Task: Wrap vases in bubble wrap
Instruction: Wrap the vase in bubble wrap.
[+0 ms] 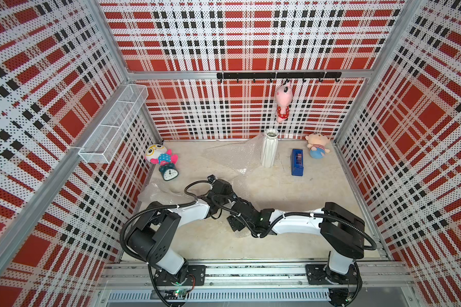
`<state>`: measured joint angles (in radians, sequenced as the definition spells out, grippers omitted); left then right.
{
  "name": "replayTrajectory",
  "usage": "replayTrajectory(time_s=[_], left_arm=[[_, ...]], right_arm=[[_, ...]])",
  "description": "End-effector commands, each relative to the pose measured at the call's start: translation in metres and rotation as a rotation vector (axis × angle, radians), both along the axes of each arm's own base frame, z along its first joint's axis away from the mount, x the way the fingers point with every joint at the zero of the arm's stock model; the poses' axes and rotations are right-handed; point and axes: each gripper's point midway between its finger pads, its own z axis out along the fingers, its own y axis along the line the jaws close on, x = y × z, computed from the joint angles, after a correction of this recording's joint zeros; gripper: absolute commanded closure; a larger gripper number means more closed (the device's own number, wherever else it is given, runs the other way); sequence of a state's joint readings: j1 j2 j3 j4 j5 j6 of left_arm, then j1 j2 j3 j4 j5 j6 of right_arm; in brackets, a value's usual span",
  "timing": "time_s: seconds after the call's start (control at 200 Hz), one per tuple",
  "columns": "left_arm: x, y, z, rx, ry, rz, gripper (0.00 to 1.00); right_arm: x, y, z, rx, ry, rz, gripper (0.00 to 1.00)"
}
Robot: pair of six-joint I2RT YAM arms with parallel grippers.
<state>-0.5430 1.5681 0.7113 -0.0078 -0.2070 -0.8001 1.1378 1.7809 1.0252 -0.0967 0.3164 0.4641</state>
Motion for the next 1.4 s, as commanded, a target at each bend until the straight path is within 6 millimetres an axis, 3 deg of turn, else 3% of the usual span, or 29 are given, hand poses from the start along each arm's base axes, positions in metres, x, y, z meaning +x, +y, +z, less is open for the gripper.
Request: replayTrajectory(time_s=[0.0, 0.185, 0.421, 0.556, 0.736, 1.017, 1.212, 1.393], left_arm=[[0.004, -0.004, 0.015, -0.017, 0.000, -0.035, 0.03], [0.015, 0.001, 0.051, -0.041, -0.075, -0.008, 0.02], [0.000, 0.007, 0.072, -0.142, -0.155, 0.016, 0.02], [-0.008, 0.005, 0.060, -0.149, -0.120, 0.004, 0.00], [-0.014, -0.017, 0.036, -0.126, -0.050, -0.061, 0.03], [-0.017, -0.033, 0.009, -0.085, 0.017, -0.100, 0.17], [-0.019, -0.029, -0.007, 0.014, 0.052, -0.096, 0.25], [-0.024, -0.025, -0.018, 0.063, 0.069, -0.094, 0.28]], right_arm=[[-0.013, -0.014, -0.020, 0.041, 0.119, -0.012, 0.21], [-0.015, -0.017, -0.021, 0.244, 0.263, -0.062, 0.27], [-0.008, -0.026, -0.006, 0.540, 0.366, -0.146, 0.30], [-0.006, -0.027, -0.003, 0.645, 0.410, -0.177, 0.31], [-0.005, -0.026, -0.005, 0.741, 0.463, -0.195, 0.33], [0.000, -0.025, -0.004, 0.750, 0.457, -0.213, 0.31], [0.004, -0.027, -0.002, 0.702, 0.417, -0.209, 0.20], [0.008, -0.035, 0.015, 0.616, 0.337, -0.187, 0.12]])
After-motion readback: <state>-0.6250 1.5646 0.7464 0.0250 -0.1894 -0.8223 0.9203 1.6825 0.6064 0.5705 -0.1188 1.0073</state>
